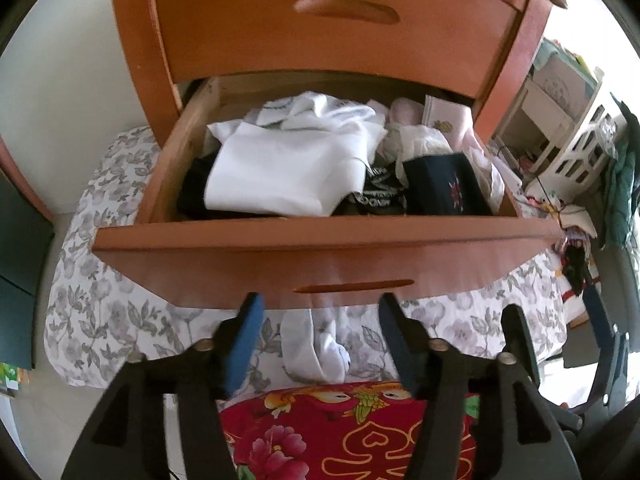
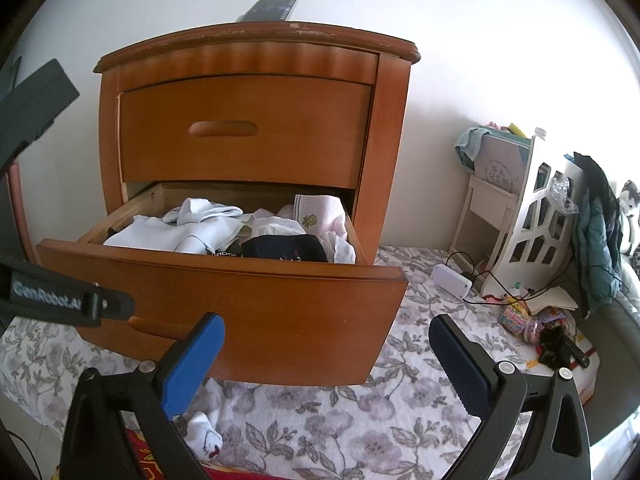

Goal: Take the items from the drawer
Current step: 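Move the open left gripper back into the drawer toward the white shirt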

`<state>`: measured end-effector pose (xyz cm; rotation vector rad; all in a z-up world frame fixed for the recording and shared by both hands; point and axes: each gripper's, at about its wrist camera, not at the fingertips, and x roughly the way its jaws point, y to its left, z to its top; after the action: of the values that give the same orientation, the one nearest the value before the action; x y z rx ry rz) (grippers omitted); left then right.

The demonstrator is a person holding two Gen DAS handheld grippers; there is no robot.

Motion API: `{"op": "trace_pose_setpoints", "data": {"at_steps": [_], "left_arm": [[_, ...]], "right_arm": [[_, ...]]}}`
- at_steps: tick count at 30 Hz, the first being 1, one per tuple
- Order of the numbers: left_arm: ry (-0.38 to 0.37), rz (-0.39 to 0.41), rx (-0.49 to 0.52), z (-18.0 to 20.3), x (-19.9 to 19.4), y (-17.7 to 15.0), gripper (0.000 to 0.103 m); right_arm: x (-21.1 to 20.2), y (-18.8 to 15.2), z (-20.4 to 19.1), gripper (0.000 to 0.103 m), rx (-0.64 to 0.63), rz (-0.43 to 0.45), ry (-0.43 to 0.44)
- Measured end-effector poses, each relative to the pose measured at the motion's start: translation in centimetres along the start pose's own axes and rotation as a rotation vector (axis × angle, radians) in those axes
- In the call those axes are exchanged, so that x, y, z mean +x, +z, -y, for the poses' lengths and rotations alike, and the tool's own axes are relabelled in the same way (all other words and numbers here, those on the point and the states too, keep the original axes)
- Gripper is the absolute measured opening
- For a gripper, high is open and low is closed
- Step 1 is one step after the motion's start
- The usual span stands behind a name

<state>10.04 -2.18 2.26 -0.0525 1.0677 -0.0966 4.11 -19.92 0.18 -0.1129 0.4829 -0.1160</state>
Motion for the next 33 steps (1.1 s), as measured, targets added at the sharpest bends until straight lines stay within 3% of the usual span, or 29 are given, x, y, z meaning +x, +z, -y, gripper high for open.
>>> {"op": "trace_pose_setpoints", "data": {"at_steps": [4,9,18,21,26,33], "left_arm": [[-0.001,0.04,-0.01,-0.7,-1.6,0.6,0.073],[0.013,0.179,-0.006,-1.7,-4.6,1.9,0.1],[-0.02,0.354,-0.064,-4.3,-8.3,4.3,0.103],[0.015,0.403,-0.062,-4.7,-8.9,5.0,0.103],[-0.037,0.341,-0.093,-5.8,-8.4,6.5,0.103],[-0.01,0.307,-0.081,-5.6,-6.5,7.3,0.103]], "right_arm": [[0.0,0.0,0.0,0.103,0.001,-0.001,0.0],[0.0,-0.1,0.0,0.103,0.0,-0.001,0.0],[0.1,-0.1,0.0,0.103,0.001,-0.001,0.0],[0.1,-0.1,0.0,0.103,0.0,-0.003,0.0],[0.2,-0.2,0.0,0.103,0.0,-0.004,0.0],[0.4,-0.5,0.1,0.103,0.01,-0.012,0.006]]}}
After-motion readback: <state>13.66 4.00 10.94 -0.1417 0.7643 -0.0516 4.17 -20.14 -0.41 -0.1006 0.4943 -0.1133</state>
